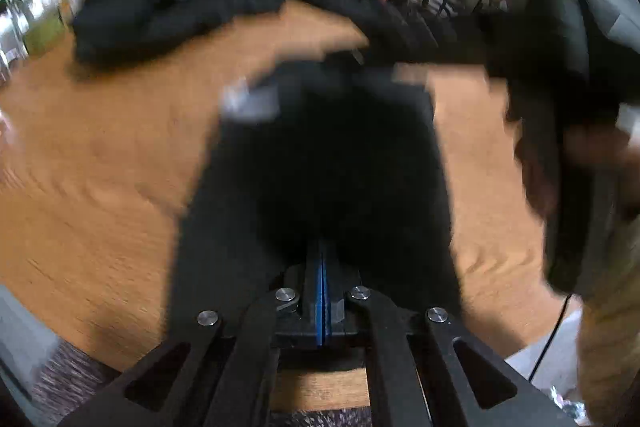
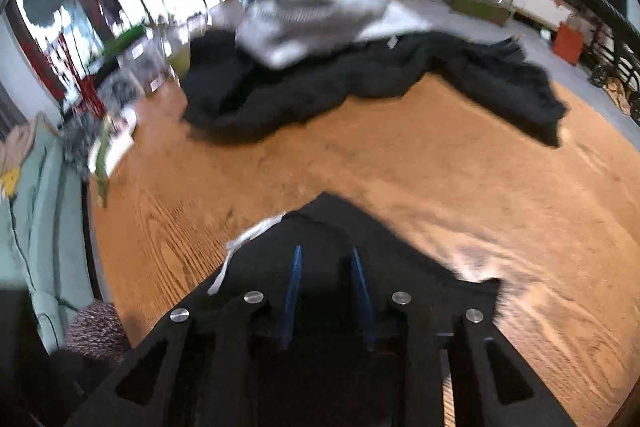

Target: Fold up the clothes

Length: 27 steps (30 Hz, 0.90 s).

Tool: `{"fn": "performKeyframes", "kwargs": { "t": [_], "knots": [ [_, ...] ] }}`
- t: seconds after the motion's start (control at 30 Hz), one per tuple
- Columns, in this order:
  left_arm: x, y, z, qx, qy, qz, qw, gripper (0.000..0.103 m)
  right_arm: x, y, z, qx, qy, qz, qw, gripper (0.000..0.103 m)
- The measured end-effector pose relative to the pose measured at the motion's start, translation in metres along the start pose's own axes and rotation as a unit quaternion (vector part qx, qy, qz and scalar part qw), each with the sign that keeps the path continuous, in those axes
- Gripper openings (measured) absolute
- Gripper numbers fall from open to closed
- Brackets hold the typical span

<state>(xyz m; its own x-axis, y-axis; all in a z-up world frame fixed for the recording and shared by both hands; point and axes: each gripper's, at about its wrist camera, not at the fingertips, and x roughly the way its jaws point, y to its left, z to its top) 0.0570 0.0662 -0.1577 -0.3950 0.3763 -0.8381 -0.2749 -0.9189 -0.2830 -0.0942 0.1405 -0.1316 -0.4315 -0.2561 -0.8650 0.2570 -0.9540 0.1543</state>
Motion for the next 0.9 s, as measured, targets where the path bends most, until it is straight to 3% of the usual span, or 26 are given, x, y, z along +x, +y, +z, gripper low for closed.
{"fn": "performKeyframes", "kwargs": {
  "t": [0.13, 0.23, 0.27, 0.37, 0.47, 0.67, 0.73, 0.77, 0.83, 0.9],
  "knots": [
    [-0.003, 0.024, -0.018, -0.065, 0.000, -0.058, 0.9962, 0.003, 0.044, -0.005, 0.005, 0.025, 0.035, -0.022, 0.999, 0.027],
    [-0.006, 0.031, -0.019, -0.075, 0.008, -0.074, 0.9944, 0.003, 0.049, -0.015, 0.012, 0.053, 0.026, -0.017, 0.998, 0.028],
    [-0.011, 0.032, -0.016, -0.078, 0.013, -0.081, 0.9936, 0.003, 0.046, -0.017, 0.013, 0.065, 0.026, -0.005, 0.998, 0.028],
    [-0.042, 0.034, -0.002, -0.079, -0.030, -0.147, 0.9856, 0.003, 0.005, -0.023, -0.001, 0.075, -0.020, 0.027, 0.997, 0.034],
    [-0.053, 0.032, 0.022, -0.057, -0.065, -0.113, 0.9899, 0.003, -0.040, -0.023, -0.037, 0.074, -0.056, 0.036, 0.995, 0.044],
    [-0.008, 0.044, 0.072, -0.060, -0.061, -0.020, 0.9962, 0.003, -0.039, 0.003, -0.132, 0.065, 0.013, 0.047, 0.997, 0.042],
    [0.011, 0.051, 0.076, -0.070, -0.050, 0.007, 0.9963, 0.003, -0.042, 0.013, -0.157, 0.053, 0.010, 0.033, 0.998, 0.042],
    [0.025, 0.059, 0.073, -0.088, -0.035, 0.005, 0.9955, 0.003, -0.044, 0.017, -0.166, 0.045, 0.000, 0.021, 0.999, 0.042],
    [0.033, 0.065, 0.069, -0.109, -0.055, -0.013, 0.9924, 0.003, -0.044, 0.024, -0.173, 0.042, 0.006, 0.011, 0.999, 0.043],
    [0.029, 0.065, 0.070, -0.111, -0.061, -0.008, 0.9919, 0.003, -0.044, 0.030, -0.177, 0.036, 0.017, 0.008, 0.999, 0.044]
  ]
}}
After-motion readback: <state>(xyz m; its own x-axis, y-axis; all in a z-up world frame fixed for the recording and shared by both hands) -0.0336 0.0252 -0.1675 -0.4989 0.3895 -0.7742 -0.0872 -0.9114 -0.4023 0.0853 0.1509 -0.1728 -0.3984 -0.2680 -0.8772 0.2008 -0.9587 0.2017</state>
